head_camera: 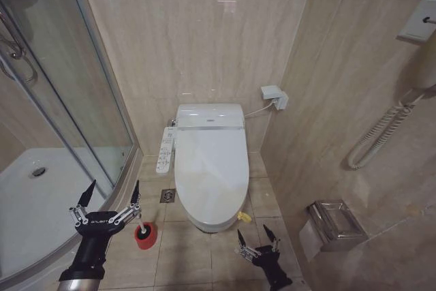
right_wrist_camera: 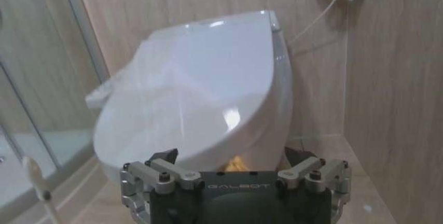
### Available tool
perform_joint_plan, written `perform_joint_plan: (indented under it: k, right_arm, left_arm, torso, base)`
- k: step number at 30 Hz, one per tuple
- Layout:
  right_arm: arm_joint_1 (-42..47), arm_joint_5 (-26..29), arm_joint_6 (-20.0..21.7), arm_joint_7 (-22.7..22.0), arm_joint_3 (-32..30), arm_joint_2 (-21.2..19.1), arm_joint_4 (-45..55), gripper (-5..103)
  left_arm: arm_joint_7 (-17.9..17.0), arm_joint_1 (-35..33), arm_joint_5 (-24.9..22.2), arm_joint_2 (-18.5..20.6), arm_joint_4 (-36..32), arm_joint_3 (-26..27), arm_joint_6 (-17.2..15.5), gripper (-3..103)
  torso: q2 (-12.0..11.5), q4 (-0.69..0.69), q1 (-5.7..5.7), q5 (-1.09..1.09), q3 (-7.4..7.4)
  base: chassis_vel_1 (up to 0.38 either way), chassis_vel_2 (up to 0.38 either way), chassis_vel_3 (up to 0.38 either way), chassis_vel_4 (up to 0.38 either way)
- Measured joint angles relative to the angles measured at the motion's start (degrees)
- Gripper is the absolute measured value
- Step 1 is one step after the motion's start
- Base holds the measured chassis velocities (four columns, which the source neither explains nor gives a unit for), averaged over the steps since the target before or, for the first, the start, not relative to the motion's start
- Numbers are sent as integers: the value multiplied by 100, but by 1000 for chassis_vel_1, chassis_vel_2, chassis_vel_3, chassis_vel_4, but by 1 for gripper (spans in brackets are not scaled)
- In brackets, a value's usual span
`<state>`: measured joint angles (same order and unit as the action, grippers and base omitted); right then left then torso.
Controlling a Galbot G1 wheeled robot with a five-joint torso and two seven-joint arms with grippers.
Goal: Open the toilet lid, clean the toilet bowl with a toilet brush, close the toilet lid, and flush.
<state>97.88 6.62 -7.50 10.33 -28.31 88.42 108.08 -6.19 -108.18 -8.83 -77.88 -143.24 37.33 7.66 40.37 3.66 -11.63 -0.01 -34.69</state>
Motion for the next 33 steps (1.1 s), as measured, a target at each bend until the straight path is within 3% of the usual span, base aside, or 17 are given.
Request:
perform_joint_plan:
  k: [10, 21, 33]
  right_arm:
    - [-770, -121, -112, 4, -32, 55, -1070, 100]
    - [-1288, -917, -713, -106, -345, 228, -1983, 100]
    - [-1779, -1047, -1098, -455, -378, 335, -2760, 100]
  left_arm:
    - [0, 0, 0, 0, 0, 0, 0, 100]
    - [0, 0, 0, 0, 0, 0, 0, 100]
    - [0, 0, 0, 0, 0, 0, 0, 100]
  torso:
    - [0, 0, 0, 1, 0]
    - [0, 1, 0, 1, 0]
    - [0, 0, 0, 1, 0]
  base:
    - [0, 0, 0, 0]
    - [0, 0, 0, 0]
    - [0, 0, 0, 0]
